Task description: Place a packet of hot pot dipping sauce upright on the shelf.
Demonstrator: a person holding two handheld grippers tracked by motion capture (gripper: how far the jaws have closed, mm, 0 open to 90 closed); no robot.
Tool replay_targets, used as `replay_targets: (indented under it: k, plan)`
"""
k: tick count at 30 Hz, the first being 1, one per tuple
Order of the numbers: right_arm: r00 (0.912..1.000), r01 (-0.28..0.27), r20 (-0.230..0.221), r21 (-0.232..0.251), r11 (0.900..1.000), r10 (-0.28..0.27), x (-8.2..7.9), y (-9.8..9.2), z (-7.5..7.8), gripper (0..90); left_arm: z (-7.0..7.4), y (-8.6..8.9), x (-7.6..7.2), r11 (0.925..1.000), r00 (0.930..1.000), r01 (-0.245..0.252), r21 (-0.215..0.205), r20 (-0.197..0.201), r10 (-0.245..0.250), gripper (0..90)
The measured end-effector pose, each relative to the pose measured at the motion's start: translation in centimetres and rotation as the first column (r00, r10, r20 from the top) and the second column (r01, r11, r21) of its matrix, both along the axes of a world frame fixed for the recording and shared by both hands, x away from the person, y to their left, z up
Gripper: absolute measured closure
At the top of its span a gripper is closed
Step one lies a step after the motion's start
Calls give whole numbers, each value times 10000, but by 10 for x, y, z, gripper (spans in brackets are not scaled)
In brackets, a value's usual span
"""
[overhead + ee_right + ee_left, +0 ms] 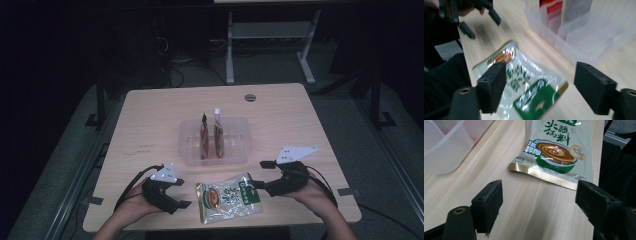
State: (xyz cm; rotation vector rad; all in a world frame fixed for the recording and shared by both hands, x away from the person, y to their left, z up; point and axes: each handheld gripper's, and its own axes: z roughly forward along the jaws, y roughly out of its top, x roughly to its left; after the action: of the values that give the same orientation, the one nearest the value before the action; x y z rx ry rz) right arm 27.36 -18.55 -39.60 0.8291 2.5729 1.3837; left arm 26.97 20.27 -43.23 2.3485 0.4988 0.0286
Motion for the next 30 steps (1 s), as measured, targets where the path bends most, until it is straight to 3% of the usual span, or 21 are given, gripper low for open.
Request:
replay_targets:
  k: [3,7,15,21,30]
  plan:
    - [9995,197,-246,-123,9997,-200,-7,-6,-11,338,-1,-2,-1,10000,10000,46,-7,44,-46,226]
    - [9975,297,-642,-247,9993,-312,-14,-13,-22,491,-2,-6,-3,9998,9998,180,-53,59,-179,232]
    - [9939,250,-1063,-461,9986,-298,-20,-20,-34,896,-5,-19,-6,9982,9982,593,106,7,-594,234]
    - [9929,76,-1176,-776,9970,-167,-15,-15,-42,898,-6,-26,-9,9964,9965,840,112,40,-840,233]
    - [9922,-63,-1245,-1090,9940,-74,2,2,-49,898,-9,-29,-8,9967,9967,813,55,0,-813,233]
